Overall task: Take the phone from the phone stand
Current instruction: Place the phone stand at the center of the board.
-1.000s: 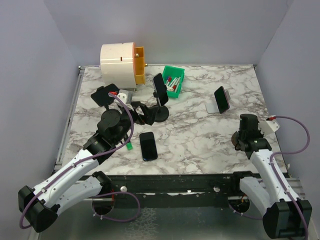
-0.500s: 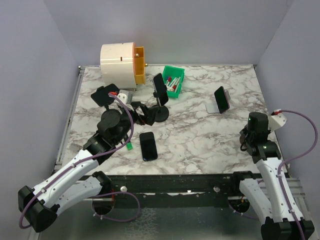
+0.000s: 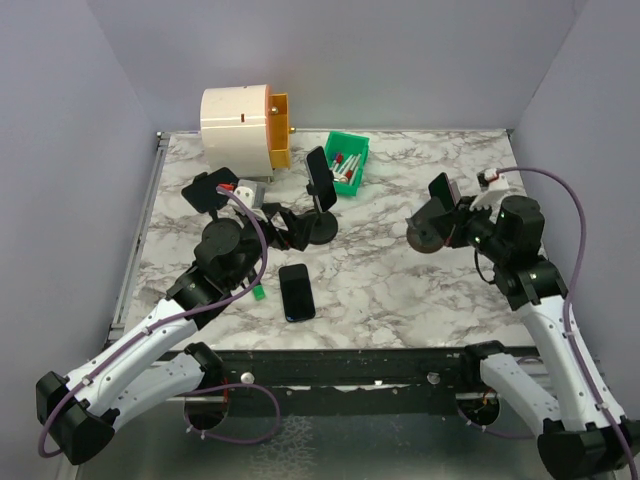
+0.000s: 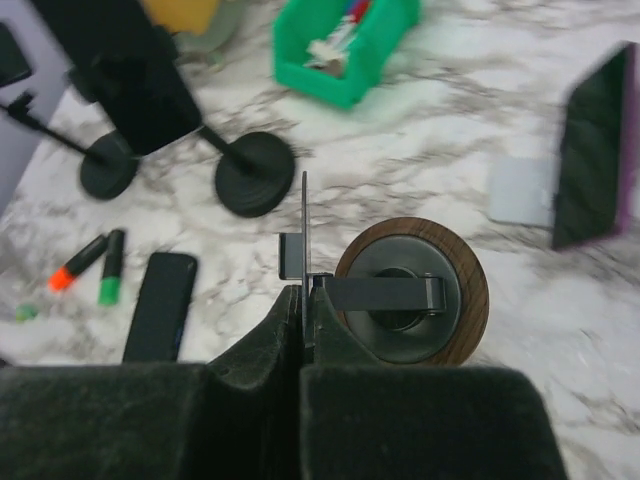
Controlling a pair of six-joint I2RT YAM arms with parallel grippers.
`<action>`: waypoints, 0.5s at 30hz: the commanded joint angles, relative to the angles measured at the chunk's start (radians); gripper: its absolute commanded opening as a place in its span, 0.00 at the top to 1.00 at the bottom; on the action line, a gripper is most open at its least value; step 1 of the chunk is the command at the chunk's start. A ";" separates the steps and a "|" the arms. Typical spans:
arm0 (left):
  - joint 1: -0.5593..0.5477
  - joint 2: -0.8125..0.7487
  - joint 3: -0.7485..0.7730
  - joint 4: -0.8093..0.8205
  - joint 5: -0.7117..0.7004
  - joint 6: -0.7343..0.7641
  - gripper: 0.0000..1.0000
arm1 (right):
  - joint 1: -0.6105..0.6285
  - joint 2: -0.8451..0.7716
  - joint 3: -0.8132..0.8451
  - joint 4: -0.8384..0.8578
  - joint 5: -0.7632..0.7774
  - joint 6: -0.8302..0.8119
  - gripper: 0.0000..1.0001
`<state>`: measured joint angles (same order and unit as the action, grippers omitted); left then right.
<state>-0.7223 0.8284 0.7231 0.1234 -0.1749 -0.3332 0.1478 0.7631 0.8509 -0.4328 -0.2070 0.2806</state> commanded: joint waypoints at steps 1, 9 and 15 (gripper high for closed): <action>-0.004 -0.016 -0.002 -0.018 -0.028 0.016 0.04 | 0.056 0.111 0.062 0.145 -0.383 -0.114 1.00; -0.005 -0.032 -0.004 -0.015 -0.034 0.020 0.04 | 0.107 0.333 0.091 0.304 -0.466 -0.118 1.00; -0.006 -0.034 -0.002 -0.017 -0.032 0.020 0.04 | 0.121 0.489 0.139 0.458 -0.393 -0.141 1.00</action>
<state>-0.7223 0.8089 0.7231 0.1234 -0.1909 -0.3275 0.2573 1.1908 0.9287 -0.1646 -0.6155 0.1738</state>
